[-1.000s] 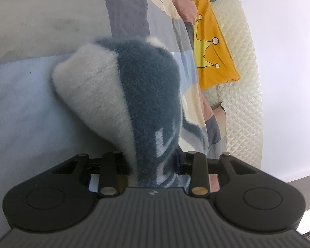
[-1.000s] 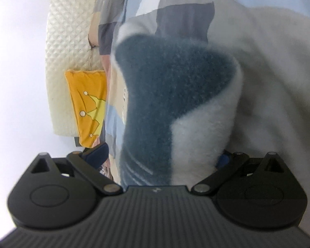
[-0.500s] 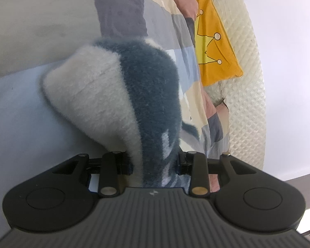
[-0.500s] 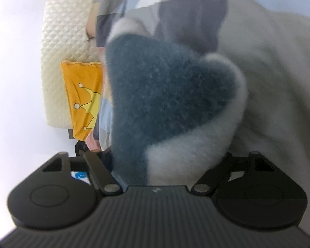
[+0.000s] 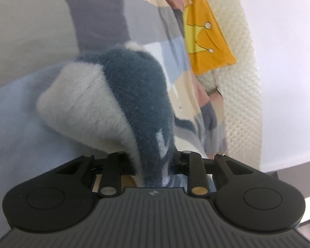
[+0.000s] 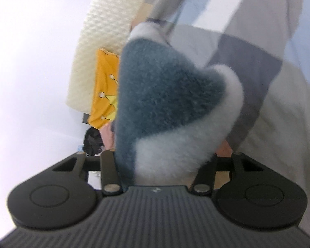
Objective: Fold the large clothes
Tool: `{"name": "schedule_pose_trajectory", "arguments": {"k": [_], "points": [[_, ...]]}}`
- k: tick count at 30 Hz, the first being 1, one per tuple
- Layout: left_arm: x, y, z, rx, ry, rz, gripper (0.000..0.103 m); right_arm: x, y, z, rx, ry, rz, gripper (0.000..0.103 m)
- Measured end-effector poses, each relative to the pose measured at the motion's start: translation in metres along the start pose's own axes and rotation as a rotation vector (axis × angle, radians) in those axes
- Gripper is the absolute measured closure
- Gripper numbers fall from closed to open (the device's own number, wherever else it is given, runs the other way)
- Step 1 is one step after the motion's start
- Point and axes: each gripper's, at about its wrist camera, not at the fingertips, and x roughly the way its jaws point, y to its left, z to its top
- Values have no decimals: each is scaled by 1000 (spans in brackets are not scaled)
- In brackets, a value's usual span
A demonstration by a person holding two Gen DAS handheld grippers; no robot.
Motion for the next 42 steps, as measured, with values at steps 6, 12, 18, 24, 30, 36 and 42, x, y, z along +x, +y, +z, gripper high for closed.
{"name": "schedule_pose_trajectory", "arguments": {"k": [6, 12, 18, 24, 30, 36, 42], "points": [[13, -48, -20, 45, 65, -75, 73, -50, 10, 32, 7, -55, 23, 51], [57, -114, -48, 82, 125, -89, 73, -88, 14, 82, 15, -133, 30, 51], [123, -191, -88, 158, 182, -117, 73, -103, 11, 154, 44, -225, 42, 51], [213, -254, -134, 192, 252, -141, 73, -107, -4, 234, 58, -308, 28, 51], [316, -304, -172, 199, 312, -152, 73, -90, -18, 321, 25, -375, -7, 51], [428, -336, -188, 270, 354, -150, 73, -54, -53, 374, 41, -416, -21, 51], [501, -307, -198, 360, 414, -112, 73, -13, -118, 388, 125, -415, -56, 51]]}}
